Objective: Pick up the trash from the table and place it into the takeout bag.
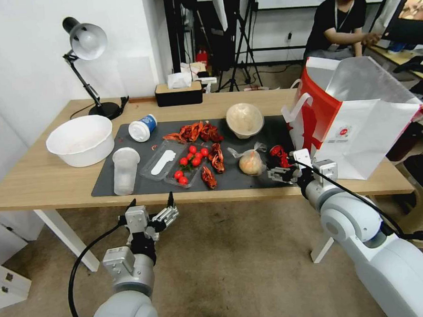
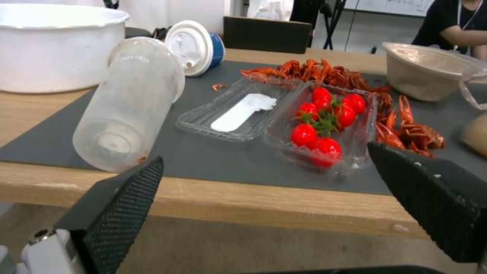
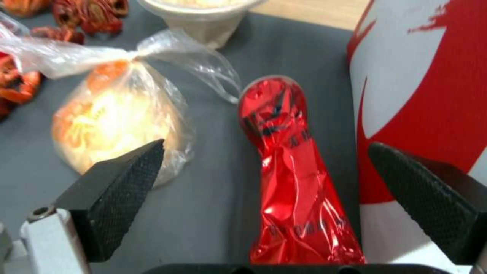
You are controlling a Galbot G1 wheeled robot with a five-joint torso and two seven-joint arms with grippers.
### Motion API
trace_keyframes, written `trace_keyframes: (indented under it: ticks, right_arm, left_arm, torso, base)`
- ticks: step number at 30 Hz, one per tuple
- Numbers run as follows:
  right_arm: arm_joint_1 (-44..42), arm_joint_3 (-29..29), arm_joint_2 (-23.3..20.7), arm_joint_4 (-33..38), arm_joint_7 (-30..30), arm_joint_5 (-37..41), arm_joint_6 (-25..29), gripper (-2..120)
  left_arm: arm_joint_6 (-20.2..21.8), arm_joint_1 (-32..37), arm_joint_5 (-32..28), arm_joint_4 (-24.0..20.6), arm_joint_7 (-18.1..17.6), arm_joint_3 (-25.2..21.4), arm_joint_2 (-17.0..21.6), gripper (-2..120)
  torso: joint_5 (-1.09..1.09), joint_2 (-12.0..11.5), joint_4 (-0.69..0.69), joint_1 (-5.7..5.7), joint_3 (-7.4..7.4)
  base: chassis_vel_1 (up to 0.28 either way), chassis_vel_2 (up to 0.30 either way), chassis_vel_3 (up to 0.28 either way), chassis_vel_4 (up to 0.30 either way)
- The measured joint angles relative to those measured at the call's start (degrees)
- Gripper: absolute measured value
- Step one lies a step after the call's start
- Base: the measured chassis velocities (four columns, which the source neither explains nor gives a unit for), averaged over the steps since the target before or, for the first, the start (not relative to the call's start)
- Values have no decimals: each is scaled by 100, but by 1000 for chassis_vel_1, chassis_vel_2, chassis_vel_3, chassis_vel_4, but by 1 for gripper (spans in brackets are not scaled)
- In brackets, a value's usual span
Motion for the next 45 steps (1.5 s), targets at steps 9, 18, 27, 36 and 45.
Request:
trace_keyframes:
  ticks: [9, 18, 27, 36, 45]
  right_arm:
    - [121, -86, 119, -222, 263, 232, -100, 100]
    - [123, -112, 256, -374, 421, 293, -92, 100]
    - [90, -101, 328, -401, 628, 423, -78, 97]
    - [51, -124, 411, -419, 639, 445, -74, 68]
    - [42, -150, 424, -419, 673, 470, -69, 43]
  left_arm:
    - [-39, 3, 51, 54, 17, 2, 14, 100]
    - [-112, 67, 97, 106, 7, 40, -18, 100]
    - [-123, 65, 104, 141, -7, 61, -20, 100]
    - [-128, 54, 85, 145, -14, 57, 19, 100]
    - [-164, 49, 69, 162, -20, 55, 39, 100]
  torso:
    - [0, 0, 0, 0, 0]
    - [0, 0, 0, 0, 0]
    - [0, 0, 0, 0, 0]
    - [0, 0, 0, 0, 0]
    - [0, 0, 0, 0, 0]
  base:
    - [0, 0, 0, 0]
    - [0, 0, 0, 0]
    - [0, 0, 0, 0]
    - [0, 0, 0, 0]
    - [0, 0, 0, 0]
